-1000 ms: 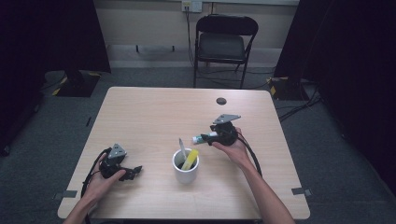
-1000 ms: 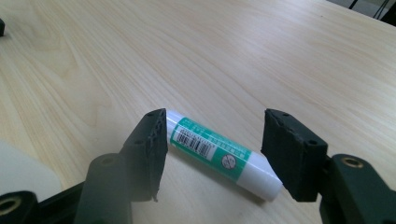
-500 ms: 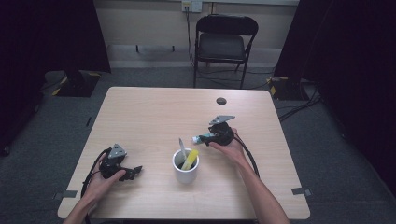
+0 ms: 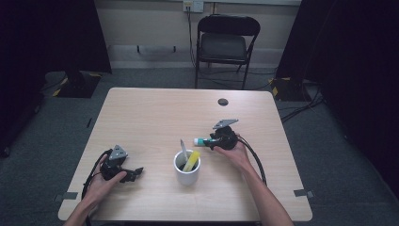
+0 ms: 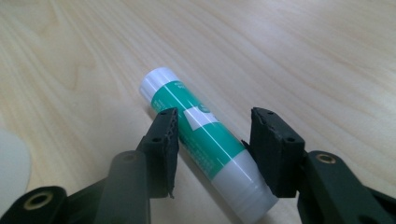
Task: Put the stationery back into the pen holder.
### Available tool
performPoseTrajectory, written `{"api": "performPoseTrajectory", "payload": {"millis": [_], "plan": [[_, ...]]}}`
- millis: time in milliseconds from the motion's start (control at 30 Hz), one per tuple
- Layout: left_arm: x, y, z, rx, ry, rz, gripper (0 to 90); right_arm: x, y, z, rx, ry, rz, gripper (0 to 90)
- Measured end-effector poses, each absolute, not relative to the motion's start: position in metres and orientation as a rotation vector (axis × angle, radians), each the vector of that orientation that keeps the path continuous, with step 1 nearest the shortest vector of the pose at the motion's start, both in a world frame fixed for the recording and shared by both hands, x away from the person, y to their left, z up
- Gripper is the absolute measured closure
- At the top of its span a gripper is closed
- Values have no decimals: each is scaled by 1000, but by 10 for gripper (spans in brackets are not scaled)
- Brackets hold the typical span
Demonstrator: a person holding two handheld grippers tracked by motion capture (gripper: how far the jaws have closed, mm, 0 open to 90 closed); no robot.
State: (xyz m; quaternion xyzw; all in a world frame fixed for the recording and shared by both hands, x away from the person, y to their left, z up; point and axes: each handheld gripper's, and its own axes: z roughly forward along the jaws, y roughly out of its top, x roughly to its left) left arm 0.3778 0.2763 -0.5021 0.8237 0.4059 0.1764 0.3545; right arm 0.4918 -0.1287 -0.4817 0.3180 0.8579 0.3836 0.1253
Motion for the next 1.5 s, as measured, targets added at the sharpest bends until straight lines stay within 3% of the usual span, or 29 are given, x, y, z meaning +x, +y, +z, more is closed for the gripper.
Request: {"api": "performPoseTrajectory", "payload": {"millis": [300, 867, 1500], "plan": [[378, 276, -502, 2133, 1045, 457, 77, 477, -136, -482, 916, 2513, 1126, 634], [380, 275, -502, 2141, 1045, 455, 54, 467, -138, -486, 917, 2519, 1124, 606], [380, 273, -503, 2139, 1048, 454, 44, 443, -161, -487, 965, 2507, 1101, 652]]}}
